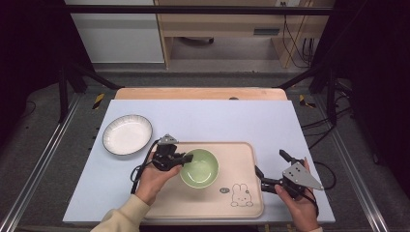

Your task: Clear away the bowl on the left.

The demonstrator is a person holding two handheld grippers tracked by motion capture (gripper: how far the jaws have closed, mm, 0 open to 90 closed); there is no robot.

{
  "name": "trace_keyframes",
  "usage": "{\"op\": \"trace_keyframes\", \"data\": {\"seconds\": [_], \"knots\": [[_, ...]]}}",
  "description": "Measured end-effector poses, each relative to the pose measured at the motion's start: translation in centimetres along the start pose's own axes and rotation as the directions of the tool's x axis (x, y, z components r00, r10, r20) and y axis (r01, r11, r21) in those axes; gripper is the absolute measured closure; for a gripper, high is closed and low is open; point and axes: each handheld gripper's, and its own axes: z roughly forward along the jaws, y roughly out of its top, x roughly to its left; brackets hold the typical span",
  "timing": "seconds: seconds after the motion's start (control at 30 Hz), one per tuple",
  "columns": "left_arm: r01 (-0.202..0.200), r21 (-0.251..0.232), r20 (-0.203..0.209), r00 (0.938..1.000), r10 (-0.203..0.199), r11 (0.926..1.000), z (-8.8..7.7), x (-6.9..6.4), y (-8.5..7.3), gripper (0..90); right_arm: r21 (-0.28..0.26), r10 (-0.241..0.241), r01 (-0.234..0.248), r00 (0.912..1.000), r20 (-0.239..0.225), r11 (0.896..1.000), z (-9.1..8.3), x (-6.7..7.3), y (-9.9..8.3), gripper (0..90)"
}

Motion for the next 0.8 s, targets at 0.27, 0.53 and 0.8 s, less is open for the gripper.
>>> {"op": "trace_keyframes", "data": {"seconds": [0.27, 0.53, 0.8], "knots": [[-0.013, 0.015, 0.007, 0.9999, 0.012, 0.9998, 0.25, -0.21, -0.10, 82.1, 0.001, 0.000, 0.000, 1.0000, 0.000, 1.000, 0.00, 0.00, 0.00, 3.0], [-0.001, 0.019, 0.014, 0.9999, 0.001, 0.9998, 0.50, -0.33, -0.41, 82.1, 0.003, -0.002, 0.002, 1.0000, 0.000, 1.000, 0.00, 0.01, -0.01, 3.1], [-0.002, 0.037, 0.008, 1.0000, 0.002, 0.9993, 0.66, -0.11, -0.80, 82.1, 0.004, -0.004, 0.004, 1.0000, -0.001, 1.000, 0.01, 0.00, -0.02, 3.1]]}}
